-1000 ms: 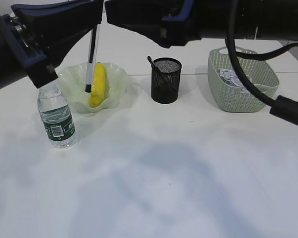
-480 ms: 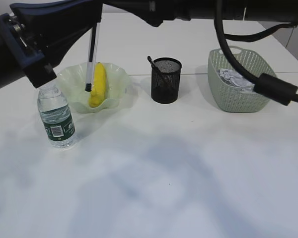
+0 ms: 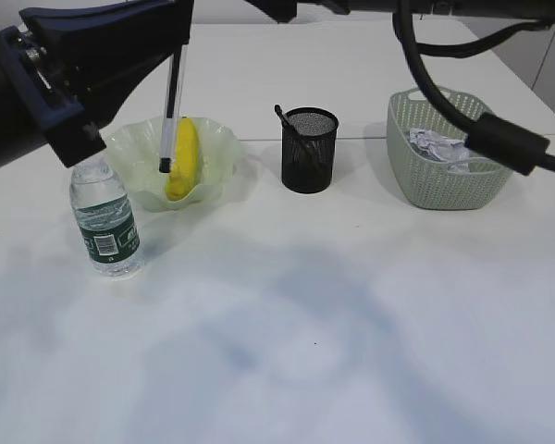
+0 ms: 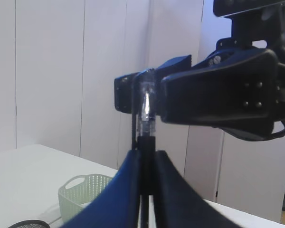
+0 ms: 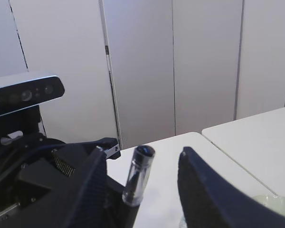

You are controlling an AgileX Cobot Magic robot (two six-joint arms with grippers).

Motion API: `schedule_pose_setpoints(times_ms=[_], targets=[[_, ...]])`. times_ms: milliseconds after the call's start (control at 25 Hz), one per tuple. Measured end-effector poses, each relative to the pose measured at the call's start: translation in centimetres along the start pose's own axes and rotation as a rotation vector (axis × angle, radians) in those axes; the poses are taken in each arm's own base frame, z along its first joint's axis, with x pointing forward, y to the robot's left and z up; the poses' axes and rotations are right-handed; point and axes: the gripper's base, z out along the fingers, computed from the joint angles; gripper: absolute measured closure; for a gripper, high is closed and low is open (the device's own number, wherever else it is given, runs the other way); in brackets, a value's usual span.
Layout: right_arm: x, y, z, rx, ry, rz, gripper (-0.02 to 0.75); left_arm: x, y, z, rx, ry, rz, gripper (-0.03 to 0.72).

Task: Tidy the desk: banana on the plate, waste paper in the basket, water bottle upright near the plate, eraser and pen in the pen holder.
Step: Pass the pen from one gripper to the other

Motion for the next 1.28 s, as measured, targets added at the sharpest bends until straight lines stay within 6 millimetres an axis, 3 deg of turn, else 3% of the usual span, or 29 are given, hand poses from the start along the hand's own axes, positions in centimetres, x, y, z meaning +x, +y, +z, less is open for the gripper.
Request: schedule_pose_setpoints(times_ms=[440, 920, 1280], targets=[[0.83, -0.2, 0.56, -0.037, 0.009, 0.033, 0.451, 0.05, -0.02, -0.03, 0.001, 0.002, 0.0, 0.669], [0.8, -0.1, 0.55, -0.048, 0.006, 0.034, 0.621, 0.05, -0.02, -0.03, 0.001, 0.002, 0.001, 0.669], [0.79, -0.06, 0.56, -0.051, 0.005, 0.037, 0.669, 0.05, -0.02, -0.03, 0.001, 0.002, 0.005, 0.669]])
